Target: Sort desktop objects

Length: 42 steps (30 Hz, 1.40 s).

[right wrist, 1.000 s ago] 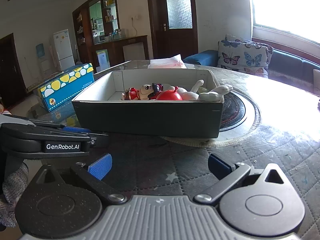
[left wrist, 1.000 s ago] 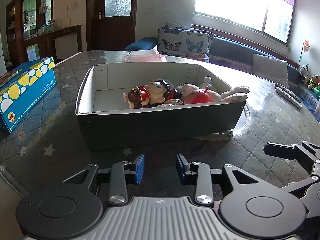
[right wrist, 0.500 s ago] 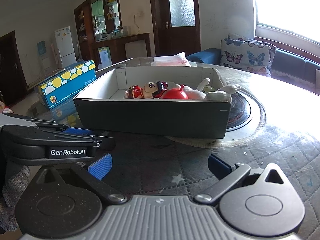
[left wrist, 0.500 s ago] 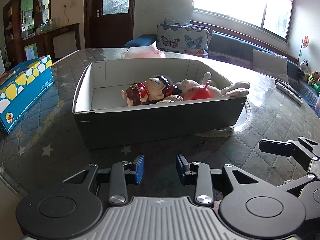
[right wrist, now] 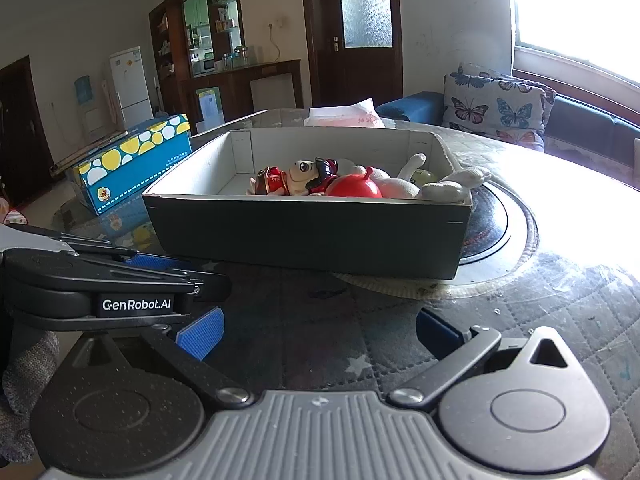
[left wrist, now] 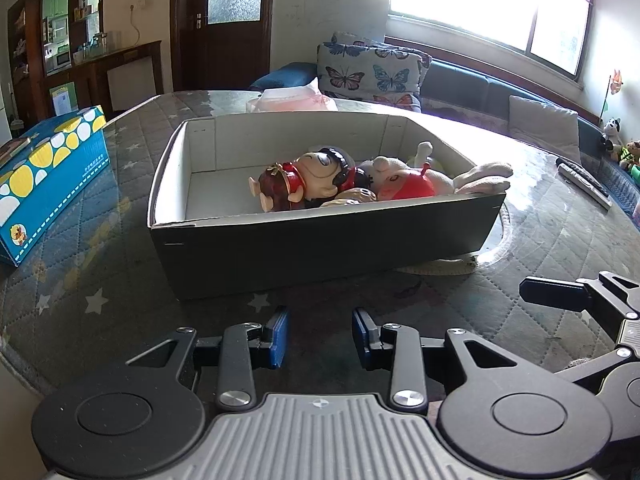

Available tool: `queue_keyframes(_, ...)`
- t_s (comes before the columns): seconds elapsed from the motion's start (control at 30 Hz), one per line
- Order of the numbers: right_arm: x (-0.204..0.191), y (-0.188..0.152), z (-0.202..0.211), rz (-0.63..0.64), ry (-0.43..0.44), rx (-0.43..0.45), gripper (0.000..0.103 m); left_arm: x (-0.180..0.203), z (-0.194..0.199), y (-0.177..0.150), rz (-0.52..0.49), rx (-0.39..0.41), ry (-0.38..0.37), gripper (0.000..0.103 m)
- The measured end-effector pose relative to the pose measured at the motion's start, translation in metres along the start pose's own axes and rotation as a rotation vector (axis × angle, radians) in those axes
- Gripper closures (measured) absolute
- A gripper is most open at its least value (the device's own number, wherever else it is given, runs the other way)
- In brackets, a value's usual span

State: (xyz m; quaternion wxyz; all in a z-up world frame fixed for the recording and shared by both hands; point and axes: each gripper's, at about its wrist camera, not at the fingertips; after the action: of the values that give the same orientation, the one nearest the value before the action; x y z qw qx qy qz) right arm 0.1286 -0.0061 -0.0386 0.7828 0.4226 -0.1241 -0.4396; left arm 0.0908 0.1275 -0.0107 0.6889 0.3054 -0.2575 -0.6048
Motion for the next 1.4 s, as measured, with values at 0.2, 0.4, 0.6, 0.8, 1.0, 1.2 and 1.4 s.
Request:
queue_keyframes(0.2,-0.001,0.004,-0.004,0.000,-0.002,-0.003,0.000,-0.004,-0.003,0.001,0.014,-0.006,-0.007,0.067)
queue_keyframes(0.4,-0.001,0.005,-0.007,-0.001,-0.002,-0.006,0.000,-0.005,-0.006,0.003,0.016,-0.009,-0.006,0.067)
queue_keyframes(0.6,0.000,0.006,-0.009,-0.004,-0.002,-0.011,0.000,-0.005,-0.007,0.004,0.014,-0.013,-0.006,0.067)
queue_keyframes(0.8,0.001,0.007,-0.010,-0.006,0.001,-0.012,0.000,-0.006,-0.008,0.005,0.016,-0.014,-0.011,0.067)
queue_keyframes(1.0,0.002,0.007,-0.010,-0.009,0.005,-0.012,0.000,-0.006,-0.009,0.005,0.015,-0.006,-0.012,0.067)
queue_keyframes(1.2,0.001,0.006,-0.012,-0.002,0.004,-0.016,0.000,-0.006,-0.011,0.005,0.018,-0.018,-0.018,0.067)
queue_keyframes(1.4,0.002,0.007,-0.013,-0.007,0.005,-0.015,0.000,-0.007,-0.013,0.006,0.026,-0.027,-0.022,0.067)
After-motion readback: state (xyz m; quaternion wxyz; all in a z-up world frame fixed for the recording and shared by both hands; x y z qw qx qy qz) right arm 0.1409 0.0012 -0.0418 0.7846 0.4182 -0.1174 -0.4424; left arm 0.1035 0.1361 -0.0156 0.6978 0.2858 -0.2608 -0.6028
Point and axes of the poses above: each gripper's, at about its wrist camera, not at the fingertips, and z roughly against the way its jaws point, x to its right, y to its top, and after that the axes turned 7 degrees about -z, right-handed
